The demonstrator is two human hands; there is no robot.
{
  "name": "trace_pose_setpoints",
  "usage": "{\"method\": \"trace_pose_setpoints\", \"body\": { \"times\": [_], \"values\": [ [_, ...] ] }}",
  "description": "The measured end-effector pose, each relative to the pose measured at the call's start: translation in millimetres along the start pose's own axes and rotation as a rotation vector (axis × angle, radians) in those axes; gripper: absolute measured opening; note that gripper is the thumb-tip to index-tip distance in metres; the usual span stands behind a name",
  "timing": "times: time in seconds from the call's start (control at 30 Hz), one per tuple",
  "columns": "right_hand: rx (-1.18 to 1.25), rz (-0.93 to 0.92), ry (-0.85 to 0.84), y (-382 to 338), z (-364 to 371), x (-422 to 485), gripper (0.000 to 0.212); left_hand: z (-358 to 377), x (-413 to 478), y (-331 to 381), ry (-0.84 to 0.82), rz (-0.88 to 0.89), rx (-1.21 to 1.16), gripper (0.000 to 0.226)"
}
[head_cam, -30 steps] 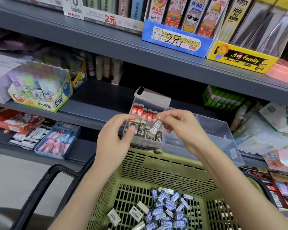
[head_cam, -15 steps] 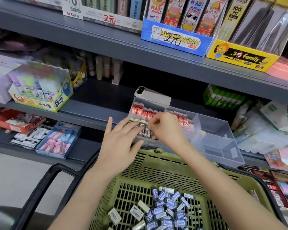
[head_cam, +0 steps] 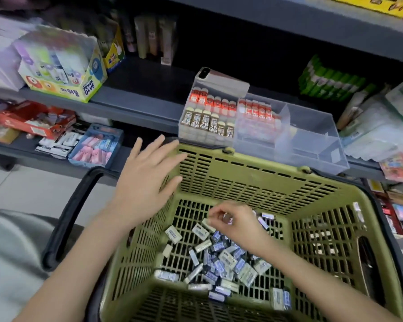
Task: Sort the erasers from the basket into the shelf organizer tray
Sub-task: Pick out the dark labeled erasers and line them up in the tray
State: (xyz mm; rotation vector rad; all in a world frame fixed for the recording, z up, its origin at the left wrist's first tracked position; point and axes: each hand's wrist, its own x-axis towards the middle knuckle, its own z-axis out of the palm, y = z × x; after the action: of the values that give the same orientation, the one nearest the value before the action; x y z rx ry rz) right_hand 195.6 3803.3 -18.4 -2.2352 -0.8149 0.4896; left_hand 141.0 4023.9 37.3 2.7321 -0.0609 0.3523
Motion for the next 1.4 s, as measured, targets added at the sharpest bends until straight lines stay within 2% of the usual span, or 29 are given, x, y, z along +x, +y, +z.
{"method": "trace_pose_setpoints", "body": {
  "times": [0.1,0.23,0.33,0.4,0.53,0.6,0.67,0.77,0.8,0.87,0.97,1.03,1.1,1.17,1.2,1.3,1.4],
  "values": [
    [-0.067,-0.011,-0.258,19,48,-13,0.024,-3,-34,-4,-0.063,-0.025,0.018,0.03],
    [-0.283,-0.126,-0.455,28,100,-13,0.037,-5,-69,-5,-0.123,-0.08,-0.005,0.044],
    [-0.581,-0.159,-0.489,34,125,-9,0.05,-4,-78,-2,-0.105,-0.159,-0.096,0.045],
    [-0.712,-0.243,-0.495,36,138,-10,0.049,-4,-78,-2,-0.075,-0.139,-0.049,0.043],
    [-0.641,-0.297,-0.421,39,147,-17,0.03,-6,-74,3,0.011,-0.073,0.095,0.028],
    [-0.496,-0.21,-0.357,41,135,-17,0.023,-5,-71,7,0.072,-0.043,0.084,0.019],
    [-0.183,-0.037,-0.3,38,110,-15,0.02,-3,-67,16,0.058,-0.047,-0.02,0.021],
    [0.514,0.239,-0.241,21,63,-13,0.011,3,-56,37,-0.138,-0.261,-0.247,0.041],
    [0.681,0.292,-0.205,15,51,-14,0.013,9,-53,44,-0.23,-0.314,-0.296,0.049],
    [0.898,0.299,-0.132,6,33,-16,0.021,23,-48,58,-0.365,-0.381,-0.44,0.053],
    [0.994,0.233,-0.115,1,23,-25,0.022,37,-39,77,-0.291,-0.419,-0.714,0.031],
    [0.778,0.2,-0.131,10,31,-36,0.019,43,-32,80,-0.233,-0.499,-0.814,0.022],
    [0.257,0.066,-0.21,30,48,-46,0.026,43,-22,76,-0.187,-0.661,-0.944,0.019],
    [-0.318,-0.18,-0.378,50,69,-54,0.04,42,-12,66,-0.169,-0.819,-1.087,0.021],
    [-0.508,-0.284,-0.446,58,79,-56,0.044,40,-9,60,-0.168,-0.875,-1.144,0.021],
    [-0.747,-0.433,-0.488,73,96,-53,0.05,36,-9,52,-0.168,-0.966,-1.277,0.021],
    [-0.873,-0.461,-0.411,76,101,-45,0.05,36,-10,53,-0.156,-0.986,-1.324,0.022]
  ]
}}
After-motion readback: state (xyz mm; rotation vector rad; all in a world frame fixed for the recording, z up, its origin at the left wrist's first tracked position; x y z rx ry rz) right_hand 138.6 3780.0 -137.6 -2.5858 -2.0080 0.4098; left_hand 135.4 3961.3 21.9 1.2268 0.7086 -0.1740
